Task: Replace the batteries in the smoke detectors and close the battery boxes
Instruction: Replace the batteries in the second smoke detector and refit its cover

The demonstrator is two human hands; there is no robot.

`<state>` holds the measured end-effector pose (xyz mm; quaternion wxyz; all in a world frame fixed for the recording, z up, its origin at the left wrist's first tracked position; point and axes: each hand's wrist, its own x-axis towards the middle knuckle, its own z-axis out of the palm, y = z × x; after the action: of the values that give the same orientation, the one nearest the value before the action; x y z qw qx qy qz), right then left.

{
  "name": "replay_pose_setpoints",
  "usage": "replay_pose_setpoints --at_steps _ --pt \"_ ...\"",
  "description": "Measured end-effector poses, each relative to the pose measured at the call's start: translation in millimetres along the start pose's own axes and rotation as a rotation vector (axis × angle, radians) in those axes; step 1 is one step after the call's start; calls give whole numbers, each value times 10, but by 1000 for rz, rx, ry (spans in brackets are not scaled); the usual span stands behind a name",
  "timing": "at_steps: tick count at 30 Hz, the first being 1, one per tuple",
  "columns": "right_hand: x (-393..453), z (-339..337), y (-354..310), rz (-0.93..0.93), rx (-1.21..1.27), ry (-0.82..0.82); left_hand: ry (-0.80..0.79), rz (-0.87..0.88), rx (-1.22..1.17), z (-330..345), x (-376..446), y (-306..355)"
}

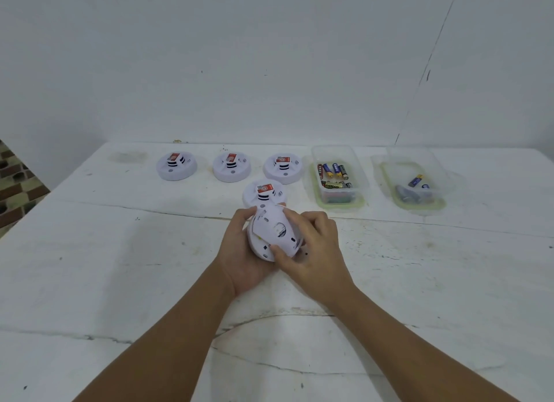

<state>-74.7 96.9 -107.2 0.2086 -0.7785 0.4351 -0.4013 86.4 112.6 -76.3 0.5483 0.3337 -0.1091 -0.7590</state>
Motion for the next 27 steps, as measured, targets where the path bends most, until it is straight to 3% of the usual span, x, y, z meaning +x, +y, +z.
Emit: replay_pose_setpoints --at_steps 27 --pt "6 -31 -28 26 56 -58 -36 34 35 -39 69 -83"
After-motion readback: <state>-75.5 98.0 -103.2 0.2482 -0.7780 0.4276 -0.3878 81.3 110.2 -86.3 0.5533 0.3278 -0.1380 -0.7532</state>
